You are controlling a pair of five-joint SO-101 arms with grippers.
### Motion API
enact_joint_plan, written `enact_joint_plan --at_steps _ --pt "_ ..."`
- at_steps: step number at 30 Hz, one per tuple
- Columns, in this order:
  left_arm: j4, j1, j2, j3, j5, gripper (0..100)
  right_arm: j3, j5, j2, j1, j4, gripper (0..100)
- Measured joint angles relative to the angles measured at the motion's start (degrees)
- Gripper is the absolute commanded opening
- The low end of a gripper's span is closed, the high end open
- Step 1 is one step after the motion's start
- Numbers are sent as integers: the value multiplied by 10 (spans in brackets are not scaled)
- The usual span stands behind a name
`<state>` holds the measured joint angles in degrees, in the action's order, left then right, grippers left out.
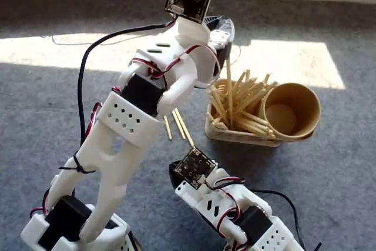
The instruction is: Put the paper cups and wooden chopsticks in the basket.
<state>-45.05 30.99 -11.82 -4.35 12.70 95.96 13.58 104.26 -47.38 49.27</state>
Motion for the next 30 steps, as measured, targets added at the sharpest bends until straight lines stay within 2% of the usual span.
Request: enact_joint_plan --at_steps 8,18,26,30 --pt "-32 3 3 -84 0 63 0 0 0 1 -1 6" --pt "-85 -51 3 -173 0 63 0 0 0 1 -1 6" --pt "-172 -62 3 -218 0 63 0 0 0 1 -1 6" --pt "-228 -91 3 -231 0 66 0 0 0 1 -1 6"
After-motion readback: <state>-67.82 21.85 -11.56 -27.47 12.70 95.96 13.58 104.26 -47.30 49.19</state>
